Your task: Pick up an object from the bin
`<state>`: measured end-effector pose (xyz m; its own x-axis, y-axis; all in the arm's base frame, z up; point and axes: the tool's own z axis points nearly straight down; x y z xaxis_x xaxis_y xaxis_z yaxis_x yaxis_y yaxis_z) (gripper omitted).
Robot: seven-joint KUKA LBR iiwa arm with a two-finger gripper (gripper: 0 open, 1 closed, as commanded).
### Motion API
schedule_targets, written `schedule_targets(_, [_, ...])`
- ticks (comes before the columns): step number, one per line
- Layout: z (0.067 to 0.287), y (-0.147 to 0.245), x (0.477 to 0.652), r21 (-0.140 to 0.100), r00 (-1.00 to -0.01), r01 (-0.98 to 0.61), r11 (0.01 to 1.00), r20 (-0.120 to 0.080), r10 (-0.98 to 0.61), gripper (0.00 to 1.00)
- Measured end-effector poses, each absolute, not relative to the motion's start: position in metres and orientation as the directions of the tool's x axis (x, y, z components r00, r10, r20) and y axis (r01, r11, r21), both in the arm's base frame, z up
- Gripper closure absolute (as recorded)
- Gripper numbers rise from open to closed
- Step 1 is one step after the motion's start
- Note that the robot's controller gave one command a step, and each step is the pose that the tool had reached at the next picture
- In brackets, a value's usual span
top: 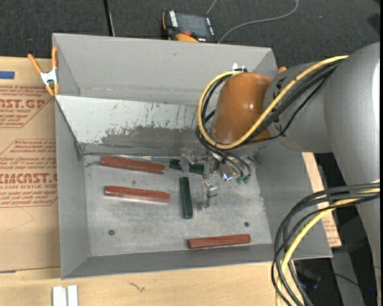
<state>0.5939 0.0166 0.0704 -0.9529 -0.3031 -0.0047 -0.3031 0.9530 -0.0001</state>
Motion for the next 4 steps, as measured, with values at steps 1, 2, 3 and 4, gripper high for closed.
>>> schedule_targets(1, [0.07, 0.077, 0.564, 0.004, -0.927, -0.376, 0.927, -0.001, -0.376, 0.0])
schedule_targets(2, [0.07, 0.073, 0.565, 0.001, -0.929, -0.371, 0.929, -0.001, -0.371, 1.0])
schedule_targets(3, [0.211, 0.09, 0.569, -0.004, -0.689, -0.725, 0.689, -0.008, -0.725, 1.0])
schedule_targets(4, [0.208, 0.09, 0.568, 0.0, -0.69, -0.724, 0.69, -0.004, -0.724, 0.0])
